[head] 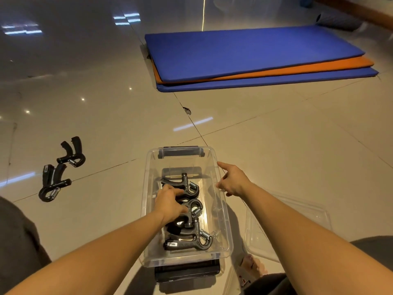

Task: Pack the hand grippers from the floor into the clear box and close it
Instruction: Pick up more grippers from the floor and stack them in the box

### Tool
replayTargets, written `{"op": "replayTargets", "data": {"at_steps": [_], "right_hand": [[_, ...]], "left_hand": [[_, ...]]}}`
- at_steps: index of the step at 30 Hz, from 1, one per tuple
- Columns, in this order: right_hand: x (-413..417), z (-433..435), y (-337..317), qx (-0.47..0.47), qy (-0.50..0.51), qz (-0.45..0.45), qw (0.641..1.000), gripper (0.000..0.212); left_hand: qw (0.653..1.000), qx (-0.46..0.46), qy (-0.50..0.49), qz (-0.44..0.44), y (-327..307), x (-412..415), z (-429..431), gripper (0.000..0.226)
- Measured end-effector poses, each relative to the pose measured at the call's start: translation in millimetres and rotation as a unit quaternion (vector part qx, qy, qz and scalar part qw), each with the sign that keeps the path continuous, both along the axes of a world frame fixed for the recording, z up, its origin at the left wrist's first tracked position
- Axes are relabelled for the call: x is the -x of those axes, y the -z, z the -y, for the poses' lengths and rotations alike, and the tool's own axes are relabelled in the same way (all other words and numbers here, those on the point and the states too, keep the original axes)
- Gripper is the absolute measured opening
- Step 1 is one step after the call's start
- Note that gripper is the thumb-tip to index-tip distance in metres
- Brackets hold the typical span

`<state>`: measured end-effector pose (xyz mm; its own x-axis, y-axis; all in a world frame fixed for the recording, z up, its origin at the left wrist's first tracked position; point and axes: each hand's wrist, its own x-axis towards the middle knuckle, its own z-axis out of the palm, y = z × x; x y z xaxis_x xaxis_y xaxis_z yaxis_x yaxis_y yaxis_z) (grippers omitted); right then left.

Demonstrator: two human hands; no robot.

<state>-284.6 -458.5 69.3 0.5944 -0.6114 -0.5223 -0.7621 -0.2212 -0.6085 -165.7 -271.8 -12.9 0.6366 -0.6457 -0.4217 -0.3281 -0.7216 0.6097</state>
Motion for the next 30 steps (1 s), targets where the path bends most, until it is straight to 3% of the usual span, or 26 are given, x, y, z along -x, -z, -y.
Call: {"op": "replayTargets", "data": {"at_steps": [3,6,11,17,25,30], "right_hand": [[-8.8,-9.9,-13.4,0.05,-0.01,-0.022,0.998,0.088],[-25.7,-31.5,-30.8,0.104,-0.018,-0.017,0.994,0.082],[-76.1,-81.5,-71.2,0.154,-0.052,0.057,0.985,0.066],[-156.3,-153.5,-107.8,0.101,-0.12,0.166,0.973,0.053],[-273.1,-225.1,-75.5,0.018,-0.163,0.178,0.97,0.047],[-337.0,-248.8,-15.9,-0.004,-0.176,0.143,0.974,0.049]], "left_hand": [[0.992,0.079,-0.04,-0.094,-43.7,-11.0,-9.6,0.066],[0.985,0.121,-0.035,-0.117,-99.0,-29.0,-26.5,0.061],[0.995,0.097,0.01,-0.022,-207.2,-95.8,-80.8,0.04],[0.993,0.06,-0.029,0.093,-288.4,-186.8,-150.1,0.032],[0.996,0.013,-0.057,0.069,-215.1,-272.9,-260.0,0.036],[0.981,0.056,-0.184,0.026,-113.7,-315.3,-298.1,0.047]]}}
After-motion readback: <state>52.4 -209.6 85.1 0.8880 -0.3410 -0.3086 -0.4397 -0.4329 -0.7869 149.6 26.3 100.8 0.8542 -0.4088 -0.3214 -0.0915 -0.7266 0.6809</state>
